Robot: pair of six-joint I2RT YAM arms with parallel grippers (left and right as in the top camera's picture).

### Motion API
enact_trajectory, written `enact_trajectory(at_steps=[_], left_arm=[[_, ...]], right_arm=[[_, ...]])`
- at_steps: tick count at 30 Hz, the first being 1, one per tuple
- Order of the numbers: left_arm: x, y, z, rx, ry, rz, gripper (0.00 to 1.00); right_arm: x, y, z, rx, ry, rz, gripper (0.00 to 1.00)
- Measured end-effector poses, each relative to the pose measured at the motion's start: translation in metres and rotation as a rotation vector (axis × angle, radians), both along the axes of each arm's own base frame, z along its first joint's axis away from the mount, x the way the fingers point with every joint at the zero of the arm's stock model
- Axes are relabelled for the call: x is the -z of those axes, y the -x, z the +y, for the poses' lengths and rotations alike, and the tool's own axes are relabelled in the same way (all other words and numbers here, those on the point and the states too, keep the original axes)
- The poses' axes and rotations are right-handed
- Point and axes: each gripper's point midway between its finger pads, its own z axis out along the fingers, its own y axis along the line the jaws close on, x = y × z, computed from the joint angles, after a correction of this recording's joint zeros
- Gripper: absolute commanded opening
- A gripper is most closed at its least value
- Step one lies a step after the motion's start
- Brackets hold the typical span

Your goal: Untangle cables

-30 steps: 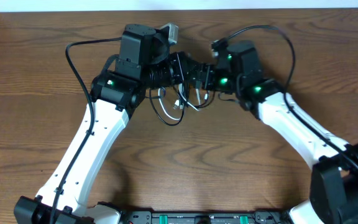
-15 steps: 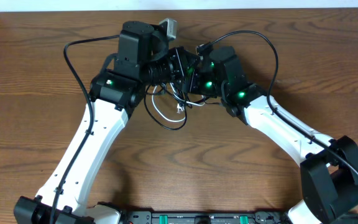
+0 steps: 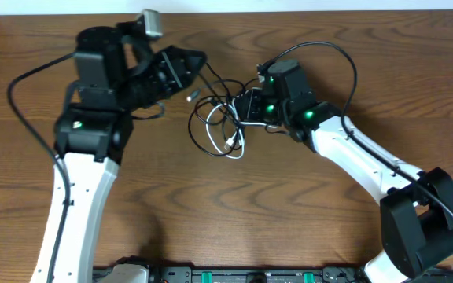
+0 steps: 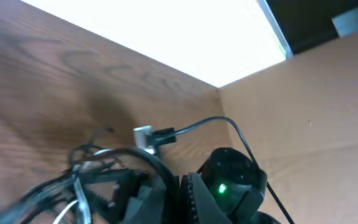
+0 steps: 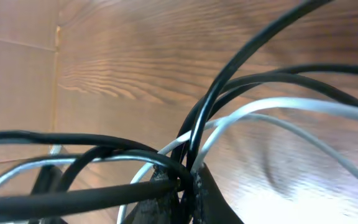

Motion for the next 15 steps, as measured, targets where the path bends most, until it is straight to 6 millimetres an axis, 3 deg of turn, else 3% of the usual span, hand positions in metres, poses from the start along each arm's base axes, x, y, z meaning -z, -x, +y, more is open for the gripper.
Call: enact_trajectory(at_steps=[4, 10, 14, 15], left_arm=[[0.011, 0.006, 0.017, -0.03, -0.018, 0.059, 0.07], [0.044, 0.016, 0.046, -0.066, -0.114, 0.153, 0.07], [0.05, 0.013, 0.067, -0.099, -0.174, 0.136, 0.07], [0.05, 0.009, 0.077, -0.128, -0.2, 0.117, 0.07]], right_arm=[[0.008, -0.005, -0.021, 0.005, 0.043, 0.008, 0.01], [0.023, -0.004, -0.054, 0.023, 0.096, 0.079, 0.01], [0.032, 0.0, -0.076, 0.049, 0.124, 0.143, 0.01], [0.04, 0.001, -0.09, 0.077, 0.167, 0.169, 0.01]])
